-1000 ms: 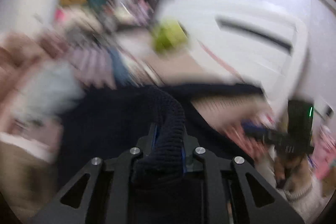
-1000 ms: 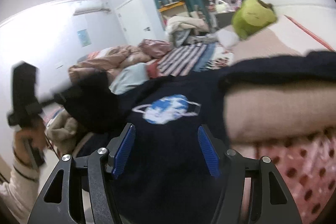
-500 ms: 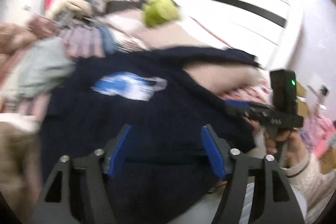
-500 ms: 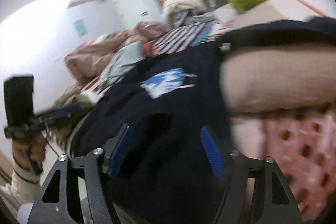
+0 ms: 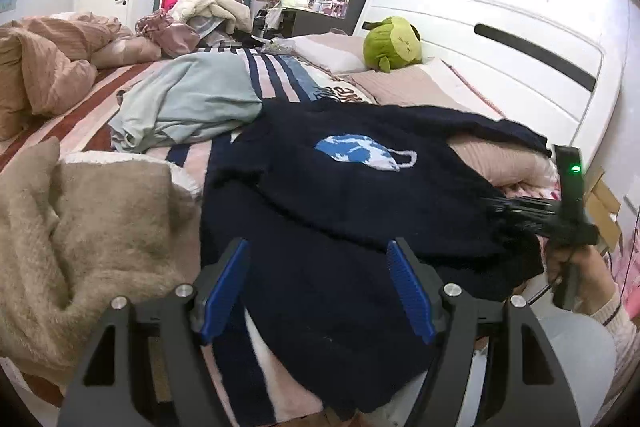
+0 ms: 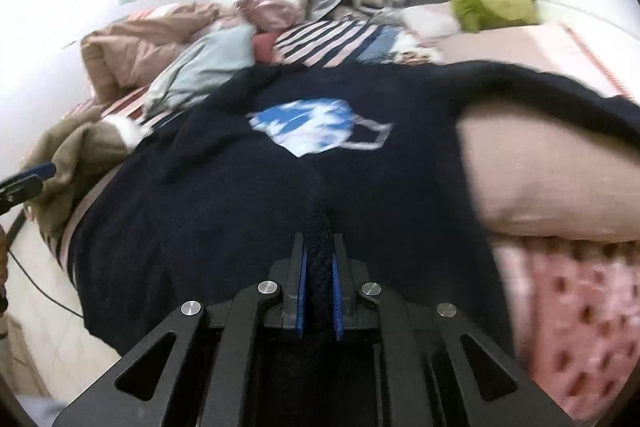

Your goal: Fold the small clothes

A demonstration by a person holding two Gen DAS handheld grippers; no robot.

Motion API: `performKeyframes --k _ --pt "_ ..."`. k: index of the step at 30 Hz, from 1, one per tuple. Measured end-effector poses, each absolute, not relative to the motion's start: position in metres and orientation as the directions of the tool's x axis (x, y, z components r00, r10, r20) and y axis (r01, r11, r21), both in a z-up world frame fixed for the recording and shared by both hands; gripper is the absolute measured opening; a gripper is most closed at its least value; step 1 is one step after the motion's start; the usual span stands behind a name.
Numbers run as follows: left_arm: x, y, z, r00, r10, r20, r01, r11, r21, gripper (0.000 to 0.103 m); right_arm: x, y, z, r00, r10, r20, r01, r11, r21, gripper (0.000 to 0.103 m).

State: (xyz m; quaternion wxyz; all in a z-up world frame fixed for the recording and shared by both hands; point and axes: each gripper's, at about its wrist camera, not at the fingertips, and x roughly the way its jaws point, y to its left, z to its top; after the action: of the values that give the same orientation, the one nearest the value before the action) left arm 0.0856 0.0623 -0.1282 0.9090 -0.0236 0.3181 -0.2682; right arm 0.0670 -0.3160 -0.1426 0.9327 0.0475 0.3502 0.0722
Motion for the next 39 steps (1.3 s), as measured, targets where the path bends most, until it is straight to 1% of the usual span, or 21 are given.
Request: performKeyframes --k 3,5,7,8,9,10,11,12,14,16,18,19,22,25,28,30,32,35,37,39 --pt "0.092 0.064 -0.130 0.656 -0.516 -0.550 0.474 0.850 -0.233 0.068 0.053 -0.342 -0.141 0.736 0.141 -0.662 -0.041 0.986 0.164 0.005" --pt "0.099 0.061 -0.136 0.647 -0.521 -0.557 0.469 0.847 -0.248 0.068 0.050 -0.352 -0.156 0.708 0.130 -0.694 -0.005 0.984 0.179 0.005" --pt "0.105 0.056 -0.141 0.634 -0.523 -0.569 0.468 0.846 -0.256 0.068 0.052 -0.354 -0.174 0.661 0.166 -0.732 -0.009 0.977 0.214 0.010" --pt "0.106 0.054 -0.142 0.630 -0.522 -0.575 0.468 0.846 -0.256 0.068 0.050 -0.354 -0.177 0.655 0.173 -0.735 -0.014 0.976 0.218 0.013" --pt "0.106 0.051 -0.143 0.627 -0.520 -0.579 0.468 0.847 -0.254 0.068 0.049 -0.353 -0.175 0.667 0.170 -0.726 -0.017 0.977 0.213 0.027" --pt "0.106 0.049 -0.143 0.626 -0.519 -0.581 0.470 0.847 -0.250 0.068 0.046 -0.354 -0.170 0.681 0.168 -0.713 -0.022 0.978 0.209 0.036" --pt "0.105 0.046 -0.142 0.626 -0.519 -0.582 0.472 0.846 -0.247 0.068 0.042 -0.359 -0.161 0.706 0.165 -0.689 -0.027 0.978 0.208 0.054" --pt "0.105 0.045 -0.141 0.627 -0.519 -0.581 0.473 0.846 -0.245 0.068 0.039 -0.364 -0.153 0.730 0.161 -0.664 -0.024 0.977 0.210 0.057" --pt "0.101 0.038 -0.134 0.639 -0.517 -0.570 0.479 0.847 -0.230 0.068 0.035 -0.379 -0.137 0.765 0.146 -0.627 -0.003 0.975 0.222 0.057" --pt "0.100 0.030 -0.128 0.651 -0.516 -0.556 0.486 0.846 -0.216 0.068 0.034 -0.403 -0.125 0.795 0.118 -0.594 0.038 0.969 0.243 0.061" --pt "0.100 0.021 -0.120 0.664 -0.516 -0.542 0.488 0.847 -0.208 0.068 0.031 -0.437 -0.117 0.830 0.068 -0.554 0.111 0.952 0.284 0.073" --pt "0.100 0.015 -0.116 0.670 -0.518 -0.531 0.490 0.847 -0.207 0.069 0.030 -0.454 -0.115 0.844 0.046 -0.534 0.145 0.940 0.310 0.075" --pt "0.101 0.001 -0.107 0.685 -0.527 -0.503 0.496 0.843 -0.207 0.077 0.025 -0.510 -0.115 0.876 -0.021 -0.481 0.232 0.894 0.383 0.076" --pt "0.107 -0.014 -0.102 0.697 -0.522 -0.492 0.494 0.846 -0.199 0.079 0.024 -0.552 -0.117 0.898 -0.086 -0.432 0.286 0.860 0.423 0.076" --pt "0.113 -0.026 -0.100 0.714 -0.498 -0.492 0.471 0.862 -0.190 0.080 0.030 -0.585 -0.124 0.914 -0.069 -0.399 0.279 0.823 0.496 0.078" --pt "0.118 -0.033 -0.100 0.728 -0.479 -0.491 0.449 0.874 -0.187 0.081 0.033 -0.599 -0.126 0.937 -0.034 -0.349 0.232 0.806 0.545 0.085" --pt "0.120 -0.038 -0.101 0.748 -0.446 -0.492 0.419 0.891 -0.172 0.082 0.036 -0.603 -0.123 0.956 -0.027 -0.294 0.191 0.816 0.546 0.088" --pt "0.123 -0.043 -0.104 0.802 -0.327 -0.500 0.312 0.943 -0.117 0.084 0.052 -0.609 -0.120 0.963 -0.047 -0.265 0.186 0.828 0.529 0.086" --pt "0.126 -0.045 -0.105 0.819 -0.272 -0.505 0.263 0.961 -0.091 0.086 0.060 -0.610 -0.119 0.959 -0.089 -0.271 0.221 0.833 0.508 0.069" --pt "0.128 -0.046 -0.108 0.831 -0.221 -0.510 0.223 0.973 -0.058 0.086 0.071 -0.609 -0.117 0.929 -0.171 -0.327 0.315 0.831 0.458 0.019"
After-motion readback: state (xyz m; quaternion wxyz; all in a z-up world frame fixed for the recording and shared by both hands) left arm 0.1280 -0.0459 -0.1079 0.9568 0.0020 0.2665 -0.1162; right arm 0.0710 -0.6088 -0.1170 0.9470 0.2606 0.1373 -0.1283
